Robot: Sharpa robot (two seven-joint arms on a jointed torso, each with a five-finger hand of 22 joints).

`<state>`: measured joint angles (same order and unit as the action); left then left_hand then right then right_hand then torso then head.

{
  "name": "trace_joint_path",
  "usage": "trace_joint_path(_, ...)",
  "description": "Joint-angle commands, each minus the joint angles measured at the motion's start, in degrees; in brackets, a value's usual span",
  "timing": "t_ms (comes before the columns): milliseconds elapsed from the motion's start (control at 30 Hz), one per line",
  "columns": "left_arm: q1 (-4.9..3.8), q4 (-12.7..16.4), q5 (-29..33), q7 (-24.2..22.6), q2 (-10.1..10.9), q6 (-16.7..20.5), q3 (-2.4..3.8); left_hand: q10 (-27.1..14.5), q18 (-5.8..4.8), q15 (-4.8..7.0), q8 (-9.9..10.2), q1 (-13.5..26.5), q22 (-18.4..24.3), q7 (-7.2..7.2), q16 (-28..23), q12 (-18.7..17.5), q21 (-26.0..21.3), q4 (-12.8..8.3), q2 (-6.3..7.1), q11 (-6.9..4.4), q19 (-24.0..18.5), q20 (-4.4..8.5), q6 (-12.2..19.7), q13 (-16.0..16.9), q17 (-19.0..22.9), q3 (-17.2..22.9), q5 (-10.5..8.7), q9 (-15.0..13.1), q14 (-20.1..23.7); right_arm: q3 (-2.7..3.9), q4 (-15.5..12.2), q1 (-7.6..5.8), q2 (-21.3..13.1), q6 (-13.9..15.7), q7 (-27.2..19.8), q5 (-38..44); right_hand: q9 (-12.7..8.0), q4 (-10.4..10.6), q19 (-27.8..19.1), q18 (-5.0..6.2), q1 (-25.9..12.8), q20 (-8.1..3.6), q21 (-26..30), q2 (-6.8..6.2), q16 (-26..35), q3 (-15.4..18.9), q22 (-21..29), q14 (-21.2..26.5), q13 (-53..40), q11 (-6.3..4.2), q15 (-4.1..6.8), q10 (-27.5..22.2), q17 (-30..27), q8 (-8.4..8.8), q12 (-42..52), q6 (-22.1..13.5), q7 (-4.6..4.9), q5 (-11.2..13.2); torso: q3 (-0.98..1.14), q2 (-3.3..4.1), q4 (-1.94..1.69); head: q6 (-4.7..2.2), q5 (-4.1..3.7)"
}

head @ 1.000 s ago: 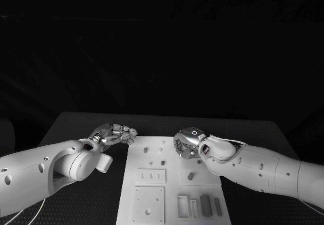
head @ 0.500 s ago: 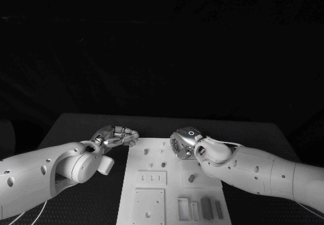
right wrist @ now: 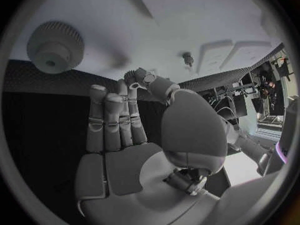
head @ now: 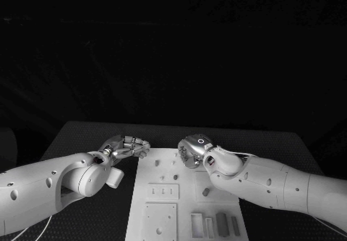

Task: Assemble the parts on the task board

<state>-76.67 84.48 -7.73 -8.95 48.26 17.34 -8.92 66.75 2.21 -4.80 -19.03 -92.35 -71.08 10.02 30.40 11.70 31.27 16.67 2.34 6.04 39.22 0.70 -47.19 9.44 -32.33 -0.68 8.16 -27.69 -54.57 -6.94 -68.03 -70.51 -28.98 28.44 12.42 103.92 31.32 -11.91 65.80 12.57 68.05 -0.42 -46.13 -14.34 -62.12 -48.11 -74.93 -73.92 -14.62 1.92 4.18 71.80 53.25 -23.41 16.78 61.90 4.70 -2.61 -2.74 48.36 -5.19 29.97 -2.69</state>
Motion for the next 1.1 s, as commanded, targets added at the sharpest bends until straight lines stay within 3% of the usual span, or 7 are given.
trace_joint_path(33, -0.11, -0.06, 0.19, -0.33, -0.19, -0.26, 0.04, 0.24, 0.11, 0.03, 0.26, 0.59, 0.07, 0.18, 0.31, -0.24, 0.23, 0.02, 0.19, 0.02, 0.31, 0.22, -0.18, 0.1, -0.1, 0.01, -0.31, 0.08, -0.2, 0.03, 0.21, -0.19, 0.42, 1.88, 2.05, 1.79, 0.25, 0.64, 0.42, 2.43, 0.21, -0.16, -0.26, -0.61, -0.27, -0.98, -0.86, -0.37, -0.01, 0.04, 0.2, 0.58, -0.06, 0.04, -0.18, 0.37, -0.07, -0.16, 0.07, 0.1, 0.03, -0.08, 0.01)
trace_joint_path(500, -0.51, 0.32, 0.19, -0.26, -0.27, -0.15, 0.05, 0.23, 0.12, 0.03, 0.3, 0.58, 0.09, 0.18, 0.3, -0.29, 0.24, 0.0, 0.27, 0.03, 0.29, 0.22, -0.17, 0.11, -0.12, 0.04, -0.31, 0.08, -0.18, 0.09, 1.79, -0.95, 2.7, 1.74, 1.81, 1.69, 0.37, 0.86, 0.51, 2.43, 0.24, -0.22, -0.28, -0.83, -0.26, -1.19, -0.83, -0.48, 0.09, 0.02, 0.23, 0.72, -0.13, 0.1, -0.29, 0.46, -0.11, -0.16, 0.09, 0.42, 0.03, -0.36, 0.22)
trace_joint_path(667, -0.84, 0.5, 0.19, -0.24, -0.25, -0.06, 0.05, 0.24, 0.12, 0.03, 0.31, 0.58, 0.09, 0.18, 0.3, -0.3, 0.25, 0.0, 0.29, 0.03, 0.29, 0.22, -0.17, 0.11, -0.13, 0.05, -0.31, 0.08, -0.18, 0.09, 2.07, -1.04, 3.46, 1.72, 1.76, 1.65, 0.39, 0.89, 0.52, 2.43, 0.24, -0.22, -0.28, -0.84, -0.26, -1.21, -0.83, -0.48, 0.1, 0.01, 0.23, 0.74, -0.14, 0.11, -0.3, 0.46, -0.11, -0.16, -0.07, 0.68, -0.16, -0.48, 0.1)
trace_joint_path(1100, -1.3, 0.9, 0.19, -0.22, -0.3, 0.01, 0.05, 0.26, 0.12, 0.03, 0.34, 0.56, 0.11, 0.18, 0.28, -0.34, 0.26, 0.0, 0.36, 0.03, 0.27, 0.22, -0.19, 0.13, -0.15, 0.08, -0.31, 0.07, -0.16, 0.08, 3.07, -1.21, 4.63, 0.7, 1.68, 1.67, 0.44, 0.96, 0.54, 2.43, 0.27, -0.25, -0.28, -0.9, -0.24, -1.29, -0.82, -0.51, 0.16, 0.01, 0.23, 0.77, -0.17, 0.16, -0.38, 0.47, -0.11, -0.15, -0.18, 0.9, -0.32, -0.33, 0.18)
